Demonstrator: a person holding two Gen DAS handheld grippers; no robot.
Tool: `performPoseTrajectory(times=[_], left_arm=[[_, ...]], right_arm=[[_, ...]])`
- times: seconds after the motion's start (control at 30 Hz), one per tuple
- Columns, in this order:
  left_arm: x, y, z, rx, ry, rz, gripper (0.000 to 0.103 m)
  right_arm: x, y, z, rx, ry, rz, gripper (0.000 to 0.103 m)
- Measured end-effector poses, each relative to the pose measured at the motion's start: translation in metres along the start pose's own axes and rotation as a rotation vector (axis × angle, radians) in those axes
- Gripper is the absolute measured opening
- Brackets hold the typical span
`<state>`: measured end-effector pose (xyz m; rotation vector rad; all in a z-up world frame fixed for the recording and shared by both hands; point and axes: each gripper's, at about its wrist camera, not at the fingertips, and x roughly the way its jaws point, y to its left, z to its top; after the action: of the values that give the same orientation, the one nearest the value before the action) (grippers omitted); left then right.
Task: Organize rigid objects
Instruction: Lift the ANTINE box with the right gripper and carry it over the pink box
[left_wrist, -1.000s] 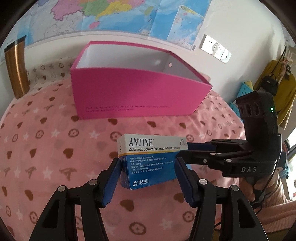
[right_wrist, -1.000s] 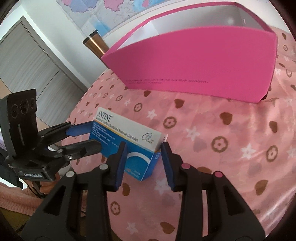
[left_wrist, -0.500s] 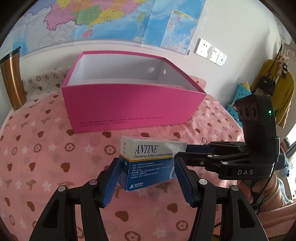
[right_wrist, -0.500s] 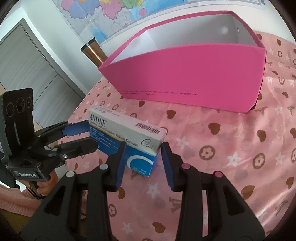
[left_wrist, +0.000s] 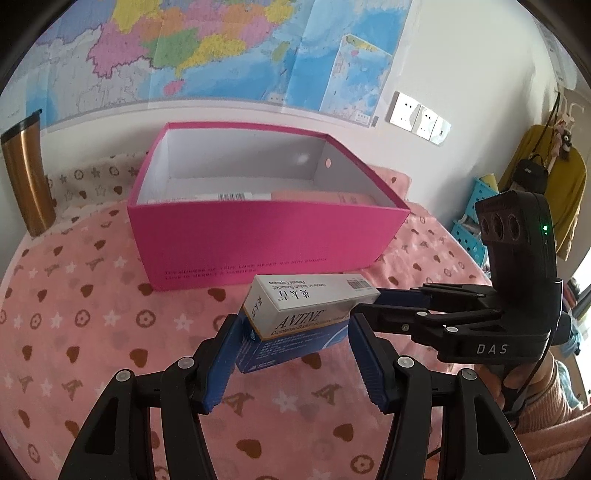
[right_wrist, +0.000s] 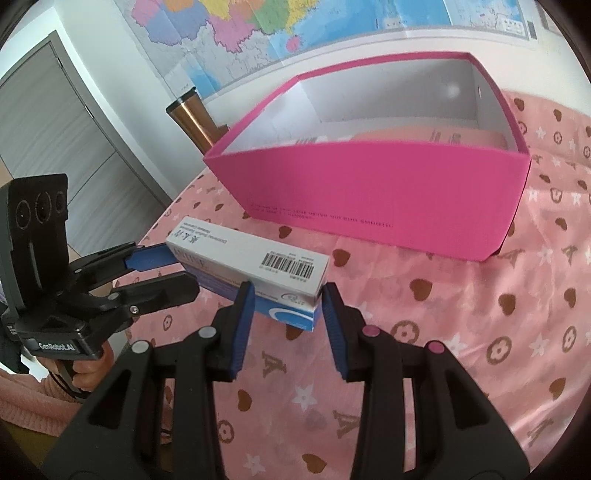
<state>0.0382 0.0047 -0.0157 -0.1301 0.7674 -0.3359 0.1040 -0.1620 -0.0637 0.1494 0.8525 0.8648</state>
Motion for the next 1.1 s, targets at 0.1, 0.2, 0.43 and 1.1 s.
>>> performPoseTrajectory(times=[0.1, 0.2, 0.43, 1.1], left_arm=[[-0.001, -0.002, 0.003, 0.008, -0.011, 0.002, 0.060], [-0.002, -0.002, 0.006, 0.013, -0.019, 0.002, 0.060], [-0.005, -0.003, 0.013, 0.025, -0.041, 0.002, 0.060], [-0.021, 0.007, 0.048, 0.045, -0.141, 0.029, 0.060]], right_arm=[[-0.003, 0.000, 0.003, -0.007, -0.013, -0.004, 0.041], [-0.005, 0.001, 0.006, -0.013, -0.025, -0.009, 0.041], [-0.012, 0.004, 0.009, -0.031, -0.048, -0.017, 0.041], [-0.021, 0.023, 0.039, -0.118, -0.120, -0.025, 0.041]])
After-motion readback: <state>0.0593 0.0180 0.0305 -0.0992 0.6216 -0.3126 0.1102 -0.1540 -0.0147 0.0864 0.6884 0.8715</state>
